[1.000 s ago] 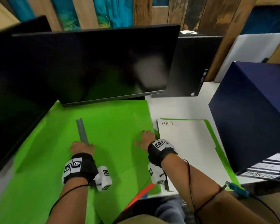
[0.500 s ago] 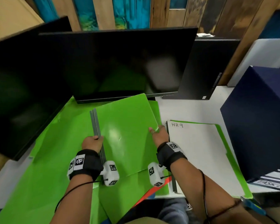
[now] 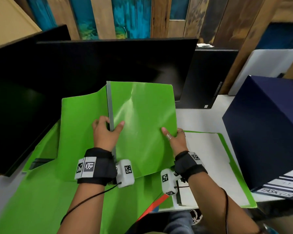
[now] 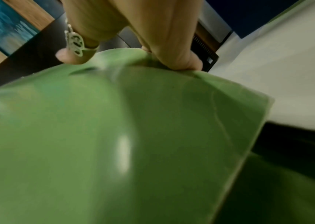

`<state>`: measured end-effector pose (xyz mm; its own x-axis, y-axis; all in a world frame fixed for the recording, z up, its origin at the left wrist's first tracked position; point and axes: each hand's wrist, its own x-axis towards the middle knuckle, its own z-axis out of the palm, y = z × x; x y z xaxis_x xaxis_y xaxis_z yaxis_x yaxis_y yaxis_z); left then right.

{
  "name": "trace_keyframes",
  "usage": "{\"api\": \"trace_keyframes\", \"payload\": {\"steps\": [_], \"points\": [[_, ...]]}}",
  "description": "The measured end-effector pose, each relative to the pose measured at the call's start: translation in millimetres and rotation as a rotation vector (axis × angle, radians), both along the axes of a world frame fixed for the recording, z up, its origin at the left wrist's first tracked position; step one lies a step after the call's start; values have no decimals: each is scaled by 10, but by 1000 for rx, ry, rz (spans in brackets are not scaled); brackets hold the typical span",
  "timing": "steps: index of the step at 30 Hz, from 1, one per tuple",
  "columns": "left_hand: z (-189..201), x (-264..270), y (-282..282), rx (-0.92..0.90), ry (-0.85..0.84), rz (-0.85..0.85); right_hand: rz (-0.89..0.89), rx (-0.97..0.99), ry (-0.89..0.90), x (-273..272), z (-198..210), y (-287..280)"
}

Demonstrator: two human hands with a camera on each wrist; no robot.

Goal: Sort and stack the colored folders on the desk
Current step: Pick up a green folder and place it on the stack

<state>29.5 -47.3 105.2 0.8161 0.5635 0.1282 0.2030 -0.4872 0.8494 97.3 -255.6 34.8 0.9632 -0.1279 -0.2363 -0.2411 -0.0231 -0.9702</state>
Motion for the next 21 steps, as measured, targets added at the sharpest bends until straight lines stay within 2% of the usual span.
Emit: {"api": "trace_keyframes", "payload": {"steps": [4,7,11,14,17,21], "points": [[243,-38,-240,-157,-96,-87,-10,78,-68,55,52,-96],[418,-117,-455,-281,-154,-224,39,99,-90,38,61,-101],[534,-190,-624,-158,-194,-465,115,120,-141,23,93,-51],[601,-194,-590,-133,-192,-575,129,241,-190,33,172,-141],[647,-204,-584,-175,-165,-580,136,263,-229,72,289,-314],[509,-97,-680,-292,-225,-438,6,50,-200,110,460,-574]]}}
